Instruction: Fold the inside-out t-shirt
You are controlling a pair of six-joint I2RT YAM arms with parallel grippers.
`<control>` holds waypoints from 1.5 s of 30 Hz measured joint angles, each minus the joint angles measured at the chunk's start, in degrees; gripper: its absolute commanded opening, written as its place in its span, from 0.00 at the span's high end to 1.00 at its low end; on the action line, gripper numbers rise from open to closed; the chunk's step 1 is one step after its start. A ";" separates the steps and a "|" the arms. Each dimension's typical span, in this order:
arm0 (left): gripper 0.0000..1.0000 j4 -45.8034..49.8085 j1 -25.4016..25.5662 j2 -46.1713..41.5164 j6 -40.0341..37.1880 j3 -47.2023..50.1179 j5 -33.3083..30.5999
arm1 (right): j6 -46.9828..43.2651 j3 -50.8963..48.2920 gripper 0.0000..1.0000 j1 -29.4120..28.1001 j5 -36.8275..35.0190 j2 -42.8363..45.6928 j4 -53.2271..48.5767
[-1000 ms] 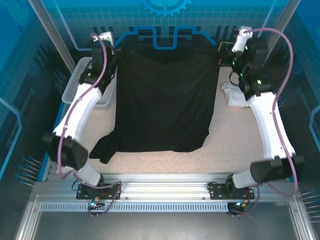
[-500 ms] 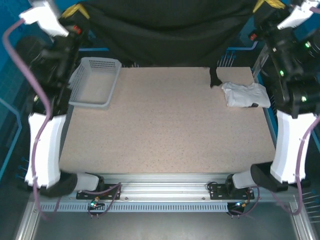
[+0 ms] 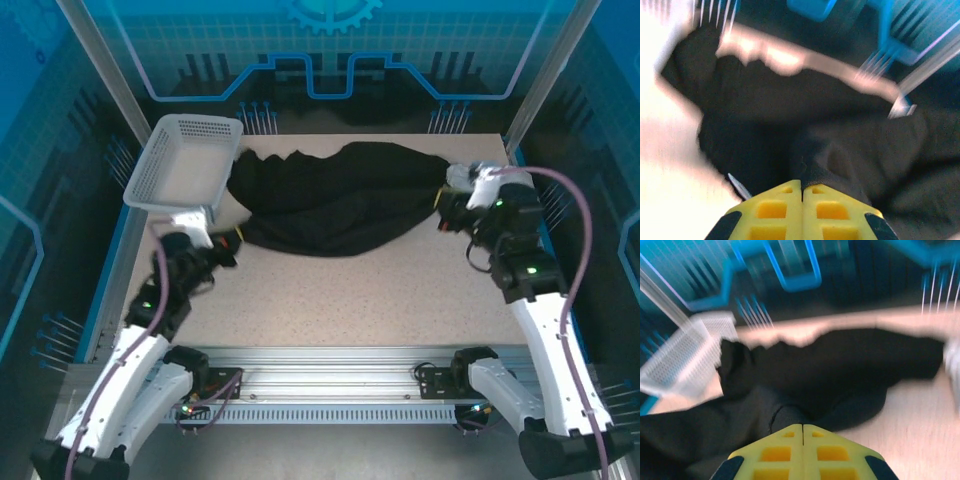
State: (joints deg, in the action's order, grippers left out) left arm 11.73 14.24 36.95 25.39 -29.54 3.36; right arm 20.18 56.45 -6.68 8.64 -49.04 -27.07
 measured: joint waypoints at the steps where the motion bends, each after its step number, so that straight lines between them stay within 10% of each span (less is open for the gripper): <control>1: 0.94 0.26 1.40 0.07 1.81 4.39 0.15 | 0.48 -3.63 1.00 0.00 0.50 0.15 0.00; 7: 0.45 0.15 8.33 10.14 8.26 10.51 -0.35 | 2.10 -13.70 1.00 0.00 2.54 -0.44 -0.81; 14: 0.25 -0.13 15.43 20.04 3.54 0.87 -6.82 | 0.46 -13.05 1.00 0.00 2.51 -2.73 -1.62; 30: 0.44 -4.70 25.40 64.67 -26.49 -30.34 -5.84 | -1.49 -7.96 1.00 0.66 0.66 -5.03 -4.26; 45: 0.90 -1.38 25.42 74.44 -30.47 -37.68 -1.70 | -1.79 -7.96 1.00 1.14 0.66 -5.05 -4.70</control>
State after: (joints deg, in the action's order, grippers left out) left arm 10.35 39.66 111.39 -5.08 -67.22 1.65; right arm 18.39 48.49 -5.54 9.30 -54.08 -31.77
